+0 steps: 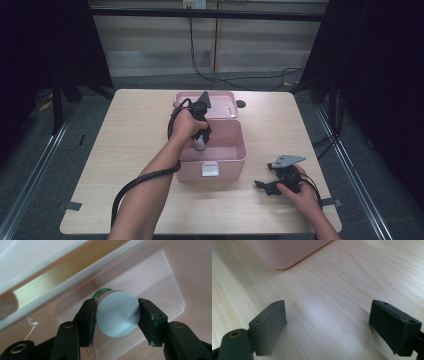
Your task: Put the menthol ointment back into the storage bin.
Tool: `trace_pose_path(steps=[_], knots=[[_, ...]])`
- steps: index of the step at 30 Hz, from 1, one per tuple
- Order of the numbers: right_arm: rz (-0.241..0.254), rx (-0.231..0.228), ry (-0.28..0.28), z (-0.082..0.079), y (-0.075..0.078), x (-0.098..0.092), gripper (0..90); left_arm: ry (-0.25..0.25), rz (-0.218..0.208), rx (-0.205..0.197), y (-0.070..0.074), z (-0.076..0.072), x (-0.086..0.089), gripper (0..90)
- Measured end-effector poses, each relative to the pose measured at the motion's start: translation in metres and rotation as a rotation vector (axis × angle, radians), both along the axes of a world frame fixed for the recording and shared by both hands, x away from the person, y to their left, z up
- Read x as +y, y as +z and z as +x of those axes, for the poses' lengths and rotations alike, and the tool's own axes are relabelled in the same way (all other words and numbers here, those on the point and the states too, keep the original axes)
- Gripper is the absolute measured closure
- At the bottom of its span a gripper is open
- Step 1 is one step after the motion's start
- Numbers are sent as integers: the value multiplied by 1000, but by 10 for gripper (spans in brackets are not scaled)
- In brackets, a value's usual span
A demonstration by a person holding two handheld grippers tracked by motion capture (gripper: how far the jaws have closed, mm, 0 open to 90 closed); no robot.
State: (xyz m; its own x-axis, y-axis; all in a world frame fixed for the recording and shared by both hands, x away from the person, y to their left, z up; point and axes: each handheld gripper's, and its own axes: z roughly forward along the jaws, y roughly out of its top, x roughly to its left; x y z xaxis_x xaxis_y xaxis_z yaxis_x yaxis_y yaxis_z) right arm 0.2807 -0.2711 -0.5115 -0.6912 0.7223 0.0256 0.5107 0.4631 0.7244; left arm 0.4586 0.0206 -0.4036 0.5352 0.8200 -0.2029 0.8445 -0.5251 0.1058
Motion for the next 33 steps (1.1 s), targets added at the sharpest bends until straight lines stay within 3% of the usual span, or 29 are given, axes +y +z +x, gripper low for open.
trace_pose_path(steps=[22,33], knots=[[1,0,1,0,0,0,134,2,-34,-33,-18,-3,-8,500],[1,1,1,0,0,0,134,15,-41,-26,-28,-3,-7,500]])
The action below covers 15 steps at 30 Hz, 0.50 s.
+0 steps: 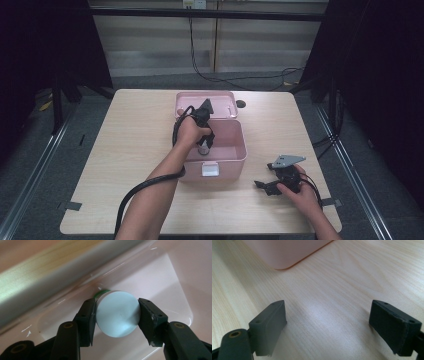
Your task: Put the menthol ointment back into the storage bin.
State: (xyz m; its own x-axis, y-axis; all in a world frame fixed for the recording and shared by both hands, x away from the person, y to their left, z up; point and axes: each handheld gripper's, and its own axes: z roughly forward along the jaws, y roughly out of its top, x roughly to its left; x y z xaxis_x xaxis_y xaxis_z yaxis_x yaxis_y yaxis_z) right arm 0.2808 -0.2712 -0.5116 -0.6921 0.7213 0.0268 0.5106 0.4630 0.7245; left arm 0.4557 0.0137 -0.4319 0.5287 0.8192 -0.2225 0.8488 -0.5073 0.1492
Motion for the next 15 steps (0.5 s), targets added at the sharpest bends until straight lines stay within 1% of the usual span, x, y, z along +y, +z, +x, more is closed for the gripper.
trace_pose_path(steps=[2,5,7,10,11,13,15], knots=[[-1,0,0,0,0,0,134,8,-4,0,-2,0,0,500],[0,0,0,0,0,0,134,-1,-2,-11,-1,1,1,500],[0,0,0,0,0,0,134,8,-11,-12,-2,1,2,500],[1,1,-1,0,0,0,134,12,-14,-19,-2,1,3,500],[0,1,-2,0,0,0,134,23,-17,-18,-2,1,3,500],[0,0,-2,0,0,0,134,17,-19,-17,-2,2,4,500],[1,1,-1,0,0,0,134,19,-11,-30,-2,3,4,500]])
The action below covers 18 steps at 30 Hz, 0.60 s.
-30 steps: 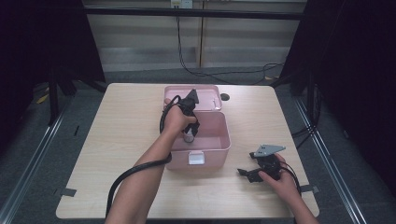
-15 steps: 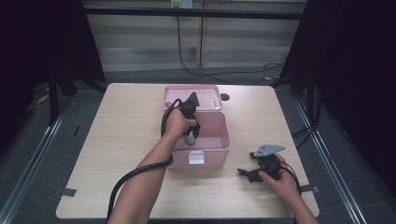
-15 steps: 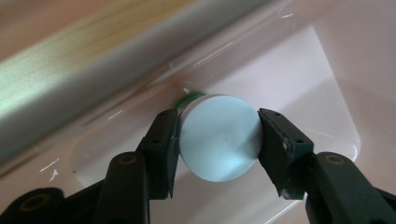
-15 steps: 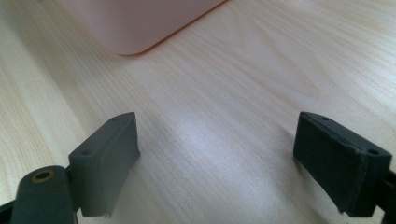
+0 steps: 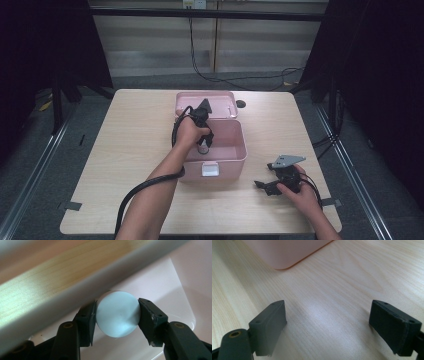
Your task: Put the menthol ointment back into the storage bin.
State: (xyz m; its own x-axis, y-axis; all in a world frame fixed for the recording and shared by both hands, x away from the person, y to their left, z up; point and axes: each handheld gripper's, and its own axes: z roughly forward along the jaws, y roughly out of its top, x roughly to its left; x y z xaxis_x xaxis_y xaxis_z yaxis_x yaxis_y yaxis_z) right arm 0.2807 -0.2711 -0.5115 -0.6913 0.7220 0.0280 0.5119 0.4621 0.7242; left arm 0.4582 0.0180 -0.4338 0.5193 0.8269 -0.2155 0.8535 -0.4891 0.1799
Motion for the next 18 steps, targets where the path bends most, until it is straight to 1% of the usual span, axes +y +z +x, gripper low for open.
trace_pose_path(steps=[2,10,11,12,14,15,18], knots=[[-1,0,-1,0,0,0,134,14,-11,-3,0,0,0,500],[0,0,0,0,0,0,134,10,-17,-1,-1,-1,2,495],[0,0,0,0,0,0,134,0,-27,2,-1,-1,3,494],[0,0,-1,0,0,0,134,10,-37,0,0,-1,3,491],[1,0,0,0,0,0,134,12,-37,0,1,-1,5,476],[0,0,-1,0,0,0,134,19,-40,7,2,-1,5,467],[1,2,1,0,0,0,134,18,-45,2,6,-2,7,456]])
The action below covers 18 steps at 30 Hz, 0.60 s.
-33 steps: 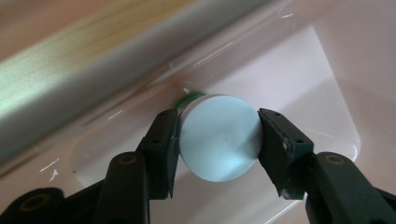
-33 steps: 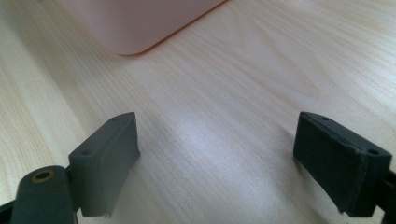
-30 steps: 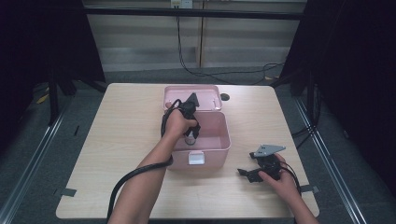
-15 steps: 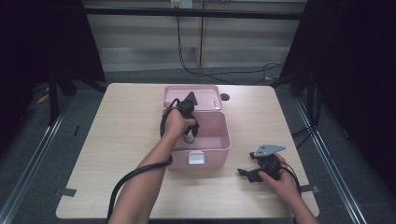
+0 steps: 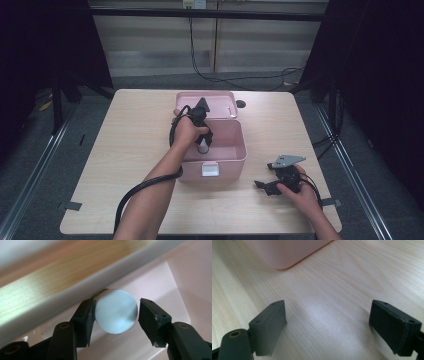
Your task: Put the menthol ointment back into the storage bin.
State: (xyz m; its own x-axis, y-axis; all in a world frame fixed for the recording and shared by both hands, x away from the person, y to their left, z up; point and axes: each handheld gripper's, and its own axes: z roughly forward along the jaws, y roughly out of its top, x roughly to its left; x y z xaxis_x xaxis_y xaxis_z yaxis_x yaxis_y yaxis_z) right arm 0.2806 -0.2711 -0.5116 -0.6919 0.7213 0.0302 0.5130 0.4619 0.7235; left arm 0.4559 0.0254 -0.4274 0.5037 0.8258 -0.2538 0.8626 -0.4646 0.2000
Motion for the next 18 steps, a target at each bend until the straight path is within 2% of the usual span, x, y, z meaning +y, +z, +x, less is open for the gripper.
trace_pose_path(steps=[6,18], knots=[[-1,0,-1,0,0,0,134,-10,-3,4,10,-3,5,446],[0,0,0,0,0,0,134,-15,-32,-31,35,-10,20,447]])
